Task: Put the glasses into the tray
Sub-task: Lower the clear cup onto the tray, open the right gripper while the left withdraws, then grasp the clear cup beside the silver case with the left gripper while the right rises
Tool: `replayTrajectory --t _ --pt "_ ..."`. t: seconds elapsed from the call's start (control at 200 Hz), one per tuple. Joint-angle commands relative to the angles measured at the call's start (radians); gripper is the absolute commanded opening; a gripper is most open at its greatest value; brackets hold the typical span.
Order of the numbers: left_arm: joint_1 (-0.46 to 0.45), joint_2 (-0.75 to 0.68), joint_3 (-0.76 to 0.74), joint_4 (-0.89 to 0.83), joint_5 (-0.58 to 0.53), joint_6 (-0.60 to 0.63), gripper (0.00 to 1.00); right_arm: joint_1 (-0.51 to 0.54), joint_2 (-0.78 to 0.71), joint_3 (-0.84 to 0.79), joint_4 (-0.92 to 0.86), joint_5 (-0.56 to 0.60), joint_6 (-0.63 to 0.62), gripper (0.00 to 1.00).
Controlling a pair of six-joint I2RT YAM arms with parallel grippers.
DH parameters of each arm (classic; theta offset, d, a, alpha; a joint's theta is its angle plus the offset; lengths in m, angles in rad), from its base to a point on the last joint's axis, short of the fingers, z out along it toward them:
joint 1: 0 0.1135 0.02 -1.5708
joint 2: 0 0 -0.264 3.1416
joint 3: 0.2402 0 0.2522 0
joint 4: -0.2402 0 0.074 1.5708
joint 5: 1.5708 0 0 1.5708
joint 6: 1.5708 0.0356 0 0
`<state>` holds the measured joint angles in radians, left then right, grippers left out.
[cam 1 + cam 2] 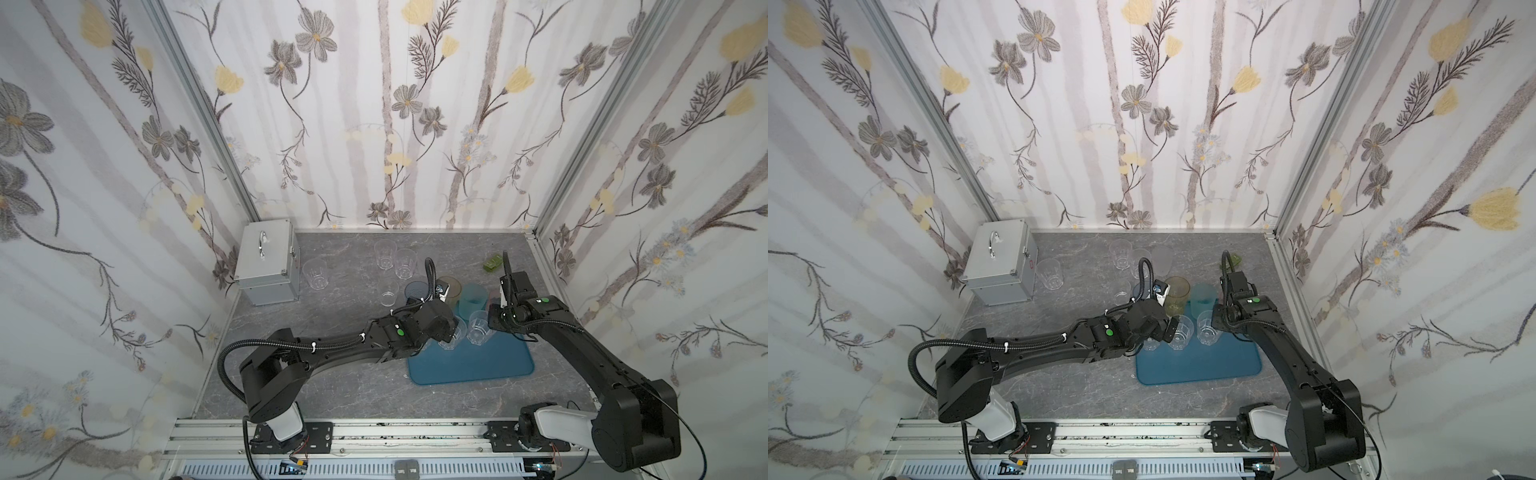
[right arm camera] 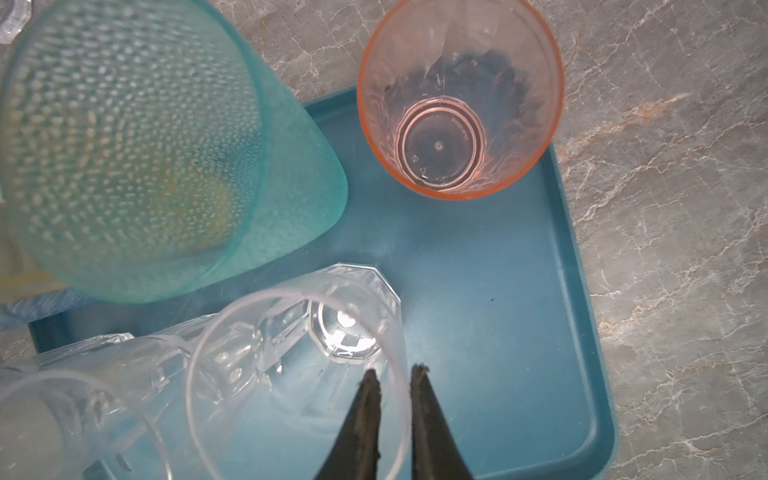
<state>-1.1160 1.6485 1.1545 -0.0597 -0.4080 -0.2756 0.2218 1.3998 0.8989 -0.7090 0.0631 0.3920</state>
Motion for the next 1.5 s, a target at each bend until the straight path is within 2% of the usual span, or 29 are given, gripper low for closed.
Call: replayTrajectory --t 0.0,0.165,0.32,0.56,0.724,0.859,0.974,1.154,1.239,1.364,1.499 --pt "0.007 -0.027 -0.009 0.018 -0.031 0.01 1.0 0.002 -0.021 0.034 0.01 0.023 0.007 0.26" --pt "0.044 -0.099 -0.042 0.011 0.0 0.001 1.0 0.012 -0.053 0.126 -0.029 0.018 0.008 0.3" --pt "0.157 -0.215 -0.094 -0.018 0.052 -0.02 1.0 0.055 -0.053 0.238 0.008 -0.049 0.027 0.32" --pt "0.493 -0.353 -0.171 -0.078 0.157 -0.01 0.98 0.207 0.101 0.442 0.095 -0.087 0.051 0.39" --pt "0.706 -0.318 -0.154 -0.107 0.254 0.028 0.95 0.29 0.24 0.57 0.137 -0.105 0.059 0.42" --pt "0.833 -0.225 -0.112 -0.123 0.34 0.068 0.92 0.344 0.321 0.647 0.138 -0.115 0.056 0.43" --pt "0.89 -0.129 -0.066 -0.147 0.35 0.109 0.87 0.374 0.348 0.663 0.144 -0.117 0.054 0.43" --pt "0.944 -0.019 0.002 -0.167 0.376 0.144 0.86 0.4 0.362 0.647 0.153 -0.124 0.056 0.44" --pt "0.968 0.022 0.043 -0.182 0.372 0.162 0.81 0.414 0.371 0.643 0.157 -0.127 0.056 0.44" --pt "0.994 0.088 0.095 -0.192 0.39 0.185 0.66 0.425 0.385 0.646 0.166 -0.133 0.056 0.44" --pt "0.998 0.153 0.132 -0.203 0.394 0.202 0.63 0.433 0.408 0.668 0.16 -0.137 0.054 0.45"
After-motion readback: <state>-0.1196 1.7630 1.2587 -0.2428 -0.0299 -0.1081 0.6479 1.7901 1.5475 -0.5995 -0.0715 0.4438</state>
